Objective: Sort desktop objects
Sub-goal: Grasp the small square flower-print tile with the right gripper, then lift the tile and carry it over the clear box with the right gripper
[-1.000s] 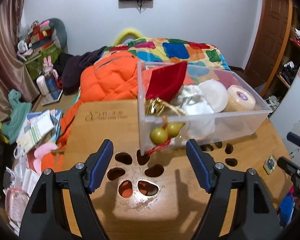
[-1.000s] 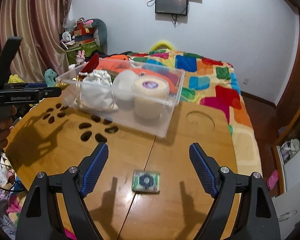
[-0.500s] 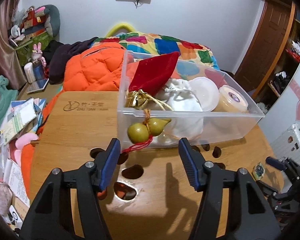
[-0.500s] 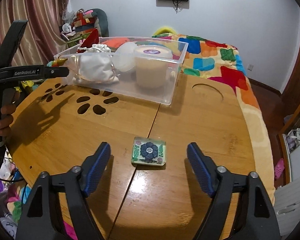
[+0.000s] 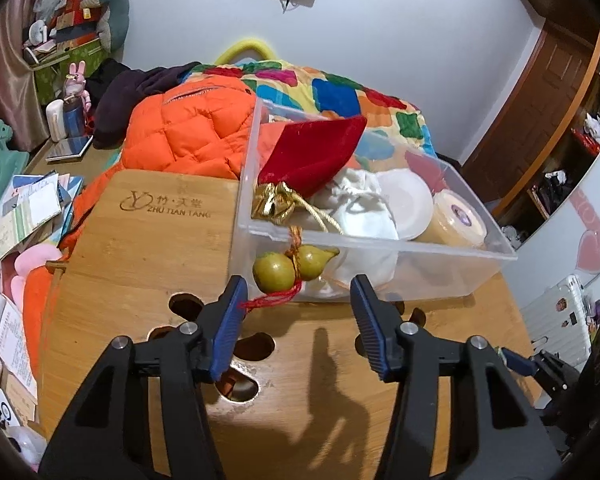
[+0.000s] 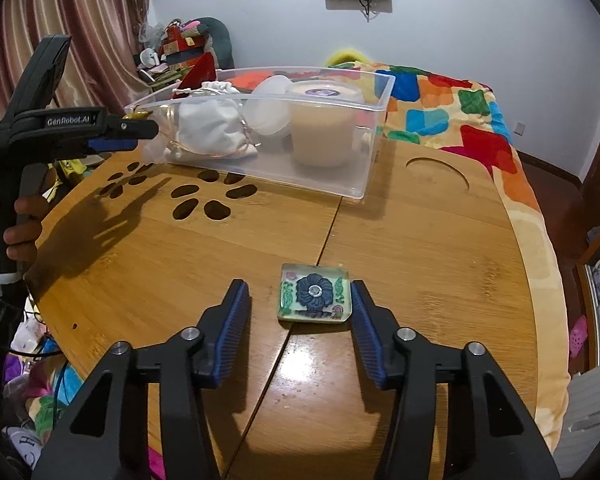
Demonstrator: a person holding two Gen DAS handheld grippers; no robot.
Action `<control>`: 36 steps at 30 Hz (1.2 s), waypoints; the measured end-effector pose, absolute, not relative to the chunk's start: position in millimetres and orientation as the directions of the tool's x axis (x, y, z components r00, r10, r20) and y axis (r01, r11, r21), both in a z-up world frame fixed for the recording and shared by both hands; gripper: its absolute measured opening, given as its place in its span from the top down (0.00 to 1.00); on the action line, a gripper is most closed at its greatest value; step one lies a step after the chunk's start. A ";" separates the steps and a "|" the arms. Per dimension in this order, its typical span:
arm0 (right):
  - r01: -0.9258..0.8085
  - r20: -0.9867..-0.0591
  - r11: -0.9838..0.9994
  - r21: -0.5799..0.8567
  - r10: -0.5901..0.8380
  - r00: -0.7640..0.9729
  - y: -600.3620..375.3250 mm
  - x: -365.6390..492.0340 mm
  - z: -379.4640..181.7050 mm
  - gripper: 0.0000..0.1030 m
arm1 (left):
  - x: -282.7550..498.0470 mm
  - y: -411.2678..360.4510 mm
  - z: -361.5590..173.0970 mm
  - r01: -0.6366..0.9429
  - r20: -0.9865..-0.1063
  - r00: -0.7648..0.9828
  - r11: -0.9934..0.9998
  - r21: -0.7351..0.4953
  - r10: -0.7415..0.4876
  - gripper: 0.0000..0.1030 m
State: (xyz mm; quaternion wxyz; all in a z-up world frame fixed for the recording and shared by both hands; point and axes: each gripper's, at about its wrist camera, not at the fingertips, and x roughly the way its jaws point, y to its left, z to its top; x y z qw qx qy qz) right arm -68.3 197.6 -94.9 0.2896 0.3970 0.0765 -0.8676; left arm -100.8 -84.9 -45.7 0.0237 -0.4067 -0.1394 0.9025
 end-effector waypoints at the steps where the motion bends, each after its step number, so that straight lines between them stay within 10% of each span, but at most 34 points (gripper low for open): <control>1: 0.565 -0.733 -0.819 0.099 -0.444 -0.516 197.8 -68.3 -94.9 0.55 | -100.0 -84.9 -44.1 0.068 -0.726 -0.669 -0.960 -0.272 0.158 0.49; 8: 0.574 -0.728 -0.809 0.130 -0.470 -0.498 199.0 -69.8 -95.8 0.62 | -98.3 -85.0 -36.5 0.075 -0.724 -0.677 -0.967 -0.244 0.130 0.49; 12: 0.586 -0.726 -0.799 0.136 -0.483 -0.489 196.9 -68.0 -95.3 0.69 | -100.5 -82.4 -36.9 0.070 -0.729 -0.673 -0.970 -0.235 0.128 0.70; 36: 0.588 -0.698 -0.801 0.112 -0.484 -0.528 195.3 -65.6 -76.2 0.69 | -83.5 -69.7 -19.9 0.018 -0.696 -0.711 -0.985 -0.170 0.107 0.77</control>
